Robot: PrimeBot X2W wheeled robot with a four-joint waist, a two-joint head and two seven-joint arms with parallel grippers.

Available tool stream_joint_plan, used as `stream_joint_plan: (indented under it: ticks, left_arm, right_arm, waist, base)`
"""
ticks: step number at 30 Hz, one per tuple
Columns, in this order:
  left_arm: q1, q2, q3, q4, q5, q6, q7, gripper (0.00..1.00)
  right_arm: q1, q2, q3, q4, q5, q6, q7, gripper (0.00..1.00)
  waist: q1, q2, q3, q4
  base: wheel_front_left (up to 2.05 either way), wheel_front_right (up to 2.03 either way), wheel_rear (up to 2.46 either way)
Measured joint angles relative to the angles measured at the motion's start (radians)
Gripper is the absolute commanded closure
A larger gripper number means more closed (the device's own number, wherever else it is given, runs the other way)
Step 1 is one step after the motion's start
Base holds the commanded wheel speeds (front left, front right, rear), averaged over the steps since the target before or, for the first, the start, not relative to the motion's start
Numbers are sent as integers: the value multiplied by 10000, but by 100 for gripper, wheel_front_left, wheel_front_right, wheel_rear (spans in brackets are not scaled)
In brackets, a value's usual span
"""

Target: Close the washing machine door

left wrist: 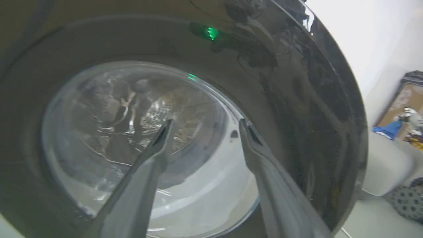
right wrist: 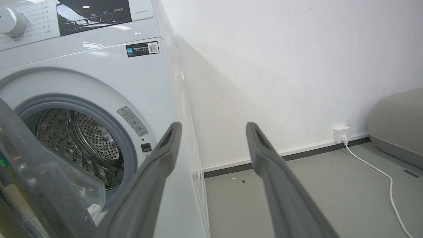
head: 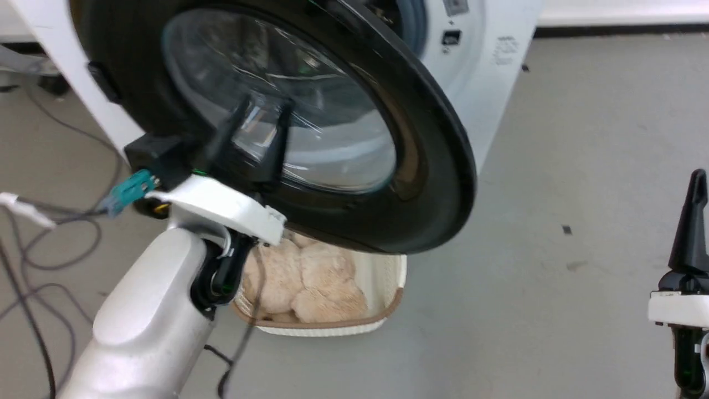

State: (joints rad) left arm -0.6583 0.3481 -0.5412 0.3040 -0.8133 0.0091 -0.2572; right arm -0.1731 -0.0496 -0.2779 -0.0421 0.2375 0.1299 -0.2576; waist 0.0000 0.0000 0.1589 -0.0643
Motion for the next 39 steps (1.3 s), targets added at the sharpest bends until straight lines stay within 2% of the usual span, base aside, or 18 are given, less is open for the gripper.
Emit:
stream_joint_plan:
  ticks: [4, 5, 6, 10, 13, 14, 15, 16, 19, 21, 27, 28, 29, 34, 36, 39]
  left_arm:
    - [1027, -253, 1321, -846, 2454, 1007, -2, 0]
    - [1027, -253, 1321, -846, 2454, 1007, -2, 0]
    - [1547, -322, 1916, -1250, 3352, 1482, -2, 0]
    - [2433, -502, 2938, -1921, 4562, 2190, -2, 0]
    - [3117, -600, 3576, -2326, 5150, 2522, -2, 0]
    - [3350, -648, 3770, -2447, 5235, 2554, -2, 0]
    - [3583, -673, 3912, -2531, 5352, 2539, -2, 0]
    - [3806, -690, 4023, -2598, 5440, 2500, -2, 0]
    - [4182, -874, 4263, -2777, 5467, 2276, -2, 0]
    - [4607, -1051, 4437, -2997, 5749, 1965, -2, 0]
    - [5150, -1440, 4959, -3095, 6119, 1557, -2, 0]
    - [5150, -1440, 4959, -3095, 6119, 1557, -2, 0]
    - [5162, -1592, 5191, -3095, 6171, 1371, -2, 0]
    - [5165, -2002, 5540, -3043, 6393, 936, -2, 0]
    - [5164, -2148, 5643, -2995, 6472, 796, -2, 0]
    - [5160, -2272, 5762, -2982, 6550, 660, -2, 0]
  right_arm:
    - [-83, 0, 50, -385, -291, 0, 0, 0]
    - [-83, 0, 50, -385, -291, 0, 0, 0]
    - [-235, 0, 79, -541, -355, 0, 0, 0]
    - [-684, -2, 288, -886, -525, 0, 0, 0]
    - [-980, -2, 673, -1164, -759, 0, 0, 2]
    - [-1055, -4, 828, -1283, -901, 0, 0, 41]
    - [-1142, -2, 968, -1406, -995, 0, -2, 65]
    - [-1234, -2, 1147, -1517, -1012, 0, -2, 99]
    - [-1382, -12, 1586, -1693, -1089, 0, -6, 100]
    - [-1524, -186, 2324, -1860, -1137, 0, -8, 100]
    - [-1690, -1020, 4075, -1908, -876, 0, -8, 100]
    - [-1690, -1020, 4075, -1908, -876, 0, -8, 100]
    - [-1702, -1440, 4807, -1843, -882, 0, -10, 100]
    - [-1701, -2466, 6347, -1093, -947, 2, -8, 100]
    - [-1685, -2796, 6776, -671, -1066, 2, -8, 100]
    - [-1647, -2897, 6880, -236, -1024, 2, -8, 100]
  waist:
    - [0, 0, -278, 368]
    - [0, 0, -278, 368]
    - [0, 0, -386, 543]
    - [0, 0, -510, 868]
    - [0, 0, -542, 1080]
    - [0, 0, -540, 1144]
    - [0, 0, -532, 1207]
    - [0, 0, -520, 1266]
    - [0, 0, -495, 1385]
    - [0, 0, -459, 1552]
    - [0, 0, -316, 1715]
    - [0, 0, -316, 1715]
    - [0, 0, -246, 1730]
    - [0, 0, -100, 1760]
    - [0, 0, -37, 1766]
    - [0, 0, 46, 1763]
  base:
    - [0, 0, 0]
    - [0, 0, 0]
    - [0, 0, 0]
    - [0, 0, 0]
    - [0, 0, 0]
    - [0, 0, 0]
    - [0, 0, 0]
    - [0, 0, 0]
    - [0, 0, 0]
    - [0, 0, 0]
    - [0, 0, 0]
    - [0, 0, 0]
    - [0, 0, 0]
    - [0, 0, 0]
    - [0, 0, 0]
    - [0, 0, 0]
